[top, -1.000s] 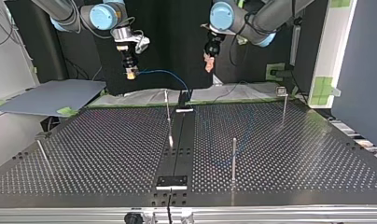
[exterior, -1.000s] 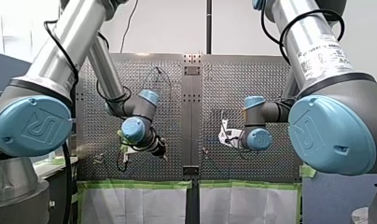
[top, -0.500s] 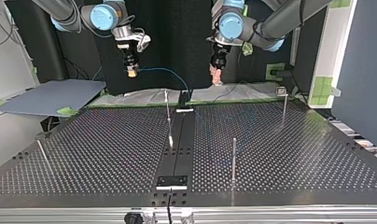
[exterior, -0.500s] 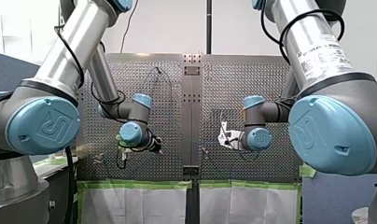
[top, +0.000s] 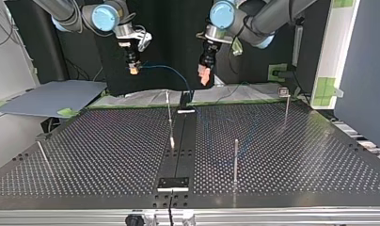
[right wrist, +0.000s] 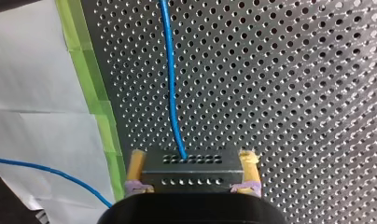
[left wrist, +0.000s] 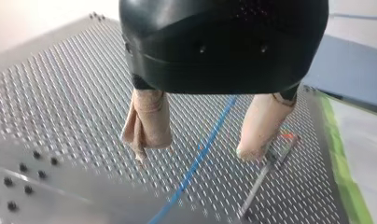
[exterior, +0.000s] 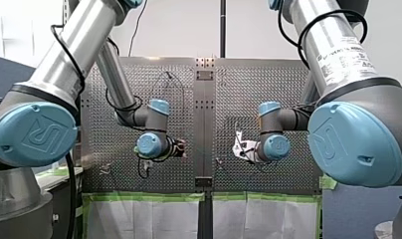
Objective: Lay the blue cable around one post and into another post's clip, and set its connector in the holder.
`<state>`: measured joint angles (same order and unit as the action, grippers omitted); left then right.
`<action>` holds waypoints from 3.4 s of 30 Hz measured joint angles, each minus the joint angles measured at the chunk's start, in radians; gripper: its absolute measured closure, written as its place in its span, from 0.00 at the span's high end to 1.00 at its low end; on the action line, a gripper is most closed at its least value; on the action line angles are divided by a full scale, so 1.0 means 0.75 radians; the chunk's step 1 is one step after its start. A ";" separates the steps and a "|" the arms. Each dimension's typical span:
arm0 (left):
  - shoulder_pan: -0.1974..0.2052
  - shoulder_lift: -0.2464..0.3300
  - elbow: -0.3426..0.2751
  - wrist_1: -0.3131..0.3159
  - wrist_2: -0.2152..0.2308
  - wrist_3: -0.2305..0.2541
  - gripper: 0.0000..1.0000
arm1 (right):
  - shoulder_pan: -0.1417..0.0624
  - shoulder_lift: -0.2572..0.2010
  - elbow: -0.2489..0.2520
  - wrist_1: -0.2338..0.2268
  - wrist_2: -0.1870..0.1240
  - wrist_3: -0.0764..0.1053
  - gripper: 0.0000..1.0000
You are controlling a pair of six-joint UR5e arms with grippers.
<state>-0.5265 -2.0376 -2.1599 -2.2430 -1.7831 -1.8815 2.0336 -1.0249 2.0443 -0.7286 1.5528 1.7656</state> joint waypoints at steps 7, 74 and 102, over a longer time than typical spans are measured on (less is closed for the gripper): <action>-0.087 0.000 0.001 0.087 -0.072 0.028 1.00 | -0.005 -0.029 0.000 0.022 -0.002 0.044 0.00; -0.170 -0.159 0.251 0.065 0.062 0.051 1.00 | 0.044 -0.199 0.067 0.032 -0.036 0.107 0.00; -0.166 -0.172 0.275 0.146 0.089 0.080 0.01 | 0.036 -0.202 0.067 0.034 -0.032 0.101 0.00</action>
<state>-0.6509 -2.1669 -1.9537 -2.1332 -1.7163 -1.8212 2.0606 -1.1761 2.0948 -0.7029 1.5288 1.8414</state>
